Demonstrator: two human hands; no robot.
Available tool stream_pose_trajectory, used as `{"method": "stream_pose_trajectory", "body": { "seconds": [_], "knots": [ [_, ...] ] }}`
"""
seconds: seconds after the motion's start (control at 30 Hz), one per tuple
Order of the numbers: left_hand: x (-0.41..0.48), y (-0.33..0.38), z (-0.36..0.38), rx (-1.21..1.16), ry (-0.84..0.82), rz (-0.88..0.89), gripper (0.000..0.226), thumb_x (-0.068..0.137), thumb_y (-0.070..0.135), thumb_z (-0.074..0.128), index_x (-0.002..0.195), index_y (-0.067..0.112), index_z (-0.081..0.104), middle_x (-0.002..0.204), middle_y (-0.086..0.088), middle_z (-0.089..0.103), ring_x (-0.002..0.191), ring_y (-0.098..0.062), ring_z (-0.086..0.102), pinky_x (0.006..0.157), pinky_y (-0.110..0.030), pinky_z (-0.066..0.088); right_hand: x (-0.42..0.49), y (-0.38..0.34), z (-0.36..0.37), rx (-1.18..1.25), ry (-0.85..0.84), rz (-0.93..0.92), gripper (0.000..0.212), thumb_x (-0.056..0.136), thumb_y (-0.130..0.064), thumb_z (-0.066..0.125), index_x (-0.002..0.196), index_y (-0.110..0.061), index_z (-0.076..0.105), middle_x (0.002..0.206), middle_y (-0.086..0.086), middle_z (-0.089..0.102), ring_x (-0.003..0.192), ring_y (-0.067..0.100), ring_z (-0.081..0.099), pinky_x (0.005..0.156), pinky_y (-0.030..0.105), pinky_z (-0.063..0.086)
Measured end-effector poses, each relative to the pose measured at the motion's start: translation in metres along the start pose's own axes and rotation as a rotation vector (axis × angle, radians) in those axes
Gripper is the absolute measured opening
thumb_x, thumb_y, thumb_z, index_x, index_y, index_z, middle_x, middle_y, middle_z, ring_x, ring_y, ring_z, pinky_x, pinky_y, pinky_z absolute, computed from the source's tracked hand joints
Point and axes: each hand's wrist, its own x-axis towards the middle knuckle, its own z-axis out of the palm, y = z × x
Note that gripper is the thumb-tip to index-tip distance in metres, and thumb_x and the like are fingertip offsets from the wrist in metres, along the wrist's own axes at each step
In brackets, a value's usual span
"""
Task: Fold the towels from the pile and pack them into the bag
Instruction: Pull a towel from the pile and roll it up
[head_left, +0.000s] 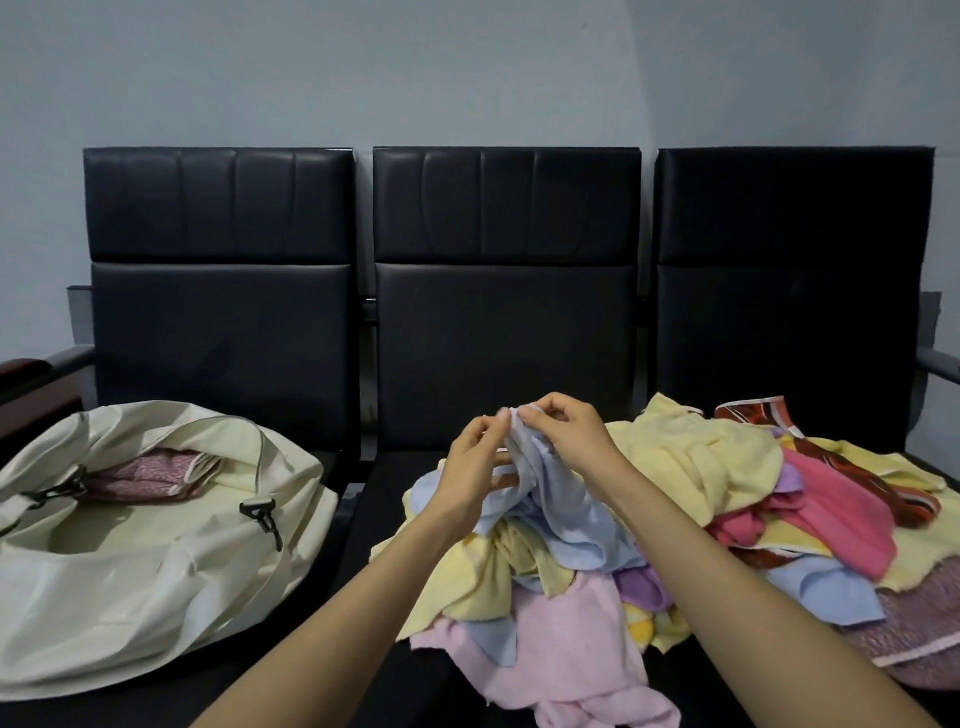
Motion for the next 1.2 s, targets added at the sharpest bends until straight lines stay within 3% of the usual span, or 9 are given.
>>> {"method": "stream_pose_trajectory", "body": {
  "seconds": [0.17, 0.37, 0.5, 0.63, 0.77, 0.87, 1.0, 1.1, 1.2],
  "knots": [
    [0.008, 0.002, -0.010, 0.133, 0.125, 0.108, 0.013, 0.093, 0.018, 0.061, 0.100, 0.008, 0.065, 0.090, -0.006, 0.068, 0.089, -0.017, 0.064, 0.080, -0.036, 0.055, -0.001, -0.004, -0.003, -0.059, -0.057, -0.066, 0.018, 0.091, -0.029, 0.065, 0.088, -0.011, 0.064, 0.075, -0.002, 0.062, 0.071, 0.008, 0.058, 0.062, 0.018, 0.046],
    [0.037, 0.065, -0.042, 0.078, 0.231, 0.168, 0.014, 0.096, 0.009, 0.052, 0.095, 0.011, 0.066, 0.093, -0.008, 0.067, 0.092, -0.023, 0.062, 0.084, -0.037, 0.050, 0.001, -0.024, -0.047, -0.505, -0.241, -0.205, 0.045, 0.081, -0.041, 0.073, 0.065, -0.011, 0.045, 0.059, -0.004, 0.038, 0.054, 0.008, 0.034, 0.053, 0.024, 0.025],
    [0.049, 0.109, -0.065, 0.172, 0.196, 0.218, 0.018, 0.097, 0.011, 0.050, 0.096, 0.015, 0.068, 0.088, -0.002, 0.067, 0.087, -0.018, 0.061, 0.077, -0.029, 0.048, 0.008, -0.042, -0.089, -0.501, -0.172, -0.199, 0.045, 0.077, -0.043, 0.077, 0.074, -0.003, 0.055, 0.062, 0.001, 0.045, 0.057, 0.012, 0.043, 0.055, 0.031, 0.035],
    [0.055, 0.132, -0.082, 0.159, 0.219, 0.255, 0.024, 0.098, 0.009, 0.047, 0.088, 0.016, 0.067, 0.085, -0.004, 0.063, 0.084, -0.019, 0.057, 0.071, -0.029, 0.046, 0.008, -0.066, -0.119, -0.447, -0.184, -0.169, 0.032, 0.085, -0.036, 0.071, 0.070, -0.010, 0.062, 0.065, 0.001, 0.053, 0.061, 0.014, 0.052, 0.059, 0.032, 0.039],
    [0.054, 0.151, -0.083, 0.139, 0.187, 0.327, 0.021, 0.099, 0.010, 0.047, 0.091, 0.015, 0.066, 0.088, -0.003, 0.065, 0.084, -0.017, 0.059, 0.073, -0.029, 0.047, 0.016, -0.082, -0.133, -0.717, -0.058, -0.204, 0.016, 0.089, -0.012, 0.051, 0.075, -0.006, 0.056, 0.078, 0.007, 0.055, 0.070, 0.020, 0.051, 0.063, 0.033, 0.038],
    [0.050, 0.153, -0.080, 0.124, 0.189, 0.361, 0.021, 0.099, 0.012, 0.047, 0.092, 0.014, 0.066, 0.088, -0.002, 0.065, 0.080, -0.014, 0.060, 0.070, -0.027, 0.047, 0.017, -0.087, -0.138, -0.966, 0.228, -0.194, 0.008, 0.088, -0.007, 0.050, 0.082, -0.012, 0.050, 0.087, 0.006, 0.051, 0.073, 0.026, 0.052, 0.062, 0.037, 0.043],
    [0.050, 0.141, -0.093, 0.143, 0.271, 0.321, 0.019, 0.099, 0.016, 0.047, 0.099, 0.012, 0.066, 0.094, -0.003, 0.066, 0.084, -0.016, 0.061, 0.068, -0.027, 0.047, 0.015, -0.074, -0.150, -0.596, 0.388, -0.108, 0.004, 0.093, -0.010, 0.054, 0.091, -0.012, 0.057, 0.090, 0.008, 0.061, 0.080, 0.026, 0.059, 0.066, 0.034, 0.048],
    [0.053, 0.130, -0.104, 0.190, 0.337, 0.246, 0.022, 0.098, 0.011, 0.045, 0.100, 0.010, 0.067, 0.097, -0.006, 0.067, 0.088, -0.020, 0.061, 0.070, -0.029, 0.048, 0.008, -0.071, -0.153, 0.044, 0.139, -0.056, 0.013, 0.095, -0.016, 0.057, 0.099, -0.013, 0.069, 0.100, 0.007, 0.069, 0.098, 0.023, 0.064, 0.085, 0.033, 0.053],
    [0.056, 0.121, -0.113, 0.207, 0.359, 0.171, 0.021, 0.098, 0.013, 0.046, 0.103, 0.006, 0.066, 0.097, -0.008, 0.066, 0.090, -0.024, 0.059, 0.072, -0.033, 0.049, -0.003, -0.079, -0.153, 0.259, -0.022, -0.084, 0.024, 0.093, -0.032, 0.057, 0.102, -0.014, 0.071, 0.102, 0.004, 0.071, 0.099, 0.020, 0.065, 0.083, 0.033, 0.049]
  ]
}}
